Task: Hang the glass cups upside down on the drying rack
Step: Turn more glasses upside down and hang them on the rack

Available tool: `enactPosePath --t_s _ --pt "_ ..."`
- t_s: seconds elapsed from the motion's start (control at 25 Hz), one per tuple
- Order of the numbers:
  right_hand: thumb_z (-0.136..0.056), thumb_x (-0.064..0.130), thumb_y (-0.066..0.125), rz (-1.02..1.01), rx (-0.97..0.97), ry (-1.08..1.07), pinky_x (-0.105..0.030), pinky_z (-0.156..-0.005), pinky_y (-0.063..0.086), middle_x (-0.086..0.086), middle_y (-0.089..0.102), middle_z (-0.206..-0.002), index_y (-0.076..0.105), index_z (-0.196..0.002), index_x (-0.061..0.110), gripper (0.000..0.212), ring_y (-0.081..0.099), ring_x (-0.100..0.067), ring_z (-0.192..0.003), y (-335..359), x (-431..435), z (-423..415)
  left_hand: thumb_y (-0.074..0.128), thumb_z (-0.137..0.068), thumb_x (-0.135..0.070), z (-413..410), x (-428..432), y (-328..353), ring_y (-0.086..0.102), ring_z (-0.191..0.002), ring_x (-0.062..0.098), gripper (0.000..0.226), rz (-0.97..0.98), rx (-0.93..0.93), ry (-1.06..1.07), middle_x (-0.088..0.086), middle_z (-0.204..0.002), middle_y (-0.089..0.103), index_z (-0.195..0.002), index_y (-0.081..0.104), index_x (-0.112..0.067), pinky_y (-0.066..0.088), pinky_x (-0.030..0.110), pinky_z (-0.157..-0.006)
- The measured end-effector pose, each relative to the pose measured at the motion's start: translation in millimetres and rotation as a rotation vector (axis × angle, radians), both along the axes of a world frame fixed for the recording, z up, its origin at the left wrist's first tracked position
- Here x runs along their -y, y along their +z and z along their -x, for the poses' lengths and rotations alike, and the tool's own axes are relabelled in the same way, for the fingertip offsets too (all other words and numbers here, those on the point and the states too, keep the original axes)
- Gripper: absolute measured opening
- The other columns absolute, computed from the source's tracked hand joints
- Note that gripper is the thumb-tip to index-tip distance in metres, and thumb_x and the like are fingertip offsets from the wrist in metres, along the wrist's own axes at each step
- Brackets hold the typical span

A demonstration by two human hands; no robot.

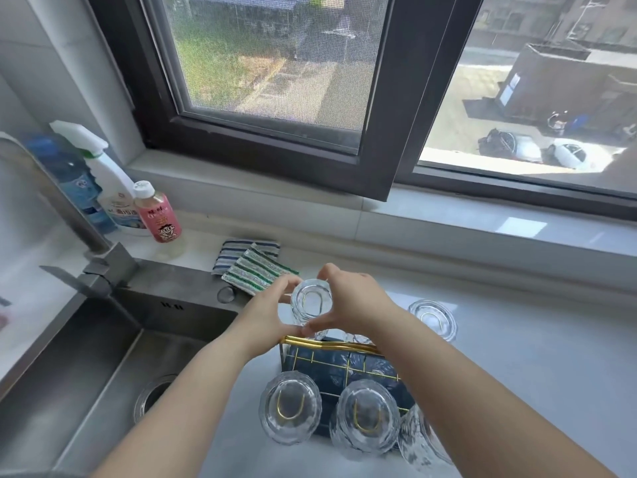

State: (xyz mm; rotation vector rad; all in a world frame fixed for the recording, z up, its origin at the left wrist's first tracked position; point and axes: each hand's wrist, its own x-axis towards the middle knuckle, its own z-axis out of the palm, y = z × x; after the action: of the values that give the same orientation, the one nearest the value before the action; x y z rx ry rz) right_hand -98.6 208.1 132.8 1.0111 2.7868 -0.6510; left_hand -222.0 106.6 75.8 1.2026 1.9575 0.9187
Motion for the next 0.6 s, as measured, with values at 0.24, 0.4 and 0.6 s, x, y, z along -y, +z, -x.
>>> enactPosePath --t_s 0.24,0.4,0.6 --pt "-0.060 0.053 0.076 0.039 -0.038 -0.001 -0.044 -0.110 0.024 -0.006 0.056 -0.130 0.034 -0.131 0.015 0.091 0.050 -0.025 -0.119 6 -2 -6 0.083 -0.063 -0.030 1 4 1 0.044 -0.109 -0.002 0.078 0.023 0.037 -0.008 -0.026 -0.117 0.045 -0.124 0.037 -0.044 0.034 0.024 -0.091" --pt "-0.065 0.047 0.076 0.085 -0.189 -0.050 -0.038 -0.104 0.035 -0.003 0.054 -0.131 0.039 -0.128 0.018 0.079 0.050 -0.021 -0.118 21 6 -22 0.067 -0.082 -0.023 4 28 9 0.049 -0.114 0.003 0.057 0.014 -0.023 -0.002 -0.019 -0.124 0.047 -0.129 0.037 -0.034 0.037 0.026 -0.094" --pt "-0.074 0.037 0.072 0.014 -0.520 -0.071 -0.020 -0.086 0.039 0.009 0.059 -0.104 0.056 -0.109 0.022 0.042 0.051 -0.006 -0.096 32 46 -56 0.061 -0.080 -0.041 -16 84 20 0.057 -0.091 0.001 0.012 -0.094 0.102 0.149 -0.012 -0.094 0.062 -0.089 0.054 -0.041 0.044 0.010 -0.075"
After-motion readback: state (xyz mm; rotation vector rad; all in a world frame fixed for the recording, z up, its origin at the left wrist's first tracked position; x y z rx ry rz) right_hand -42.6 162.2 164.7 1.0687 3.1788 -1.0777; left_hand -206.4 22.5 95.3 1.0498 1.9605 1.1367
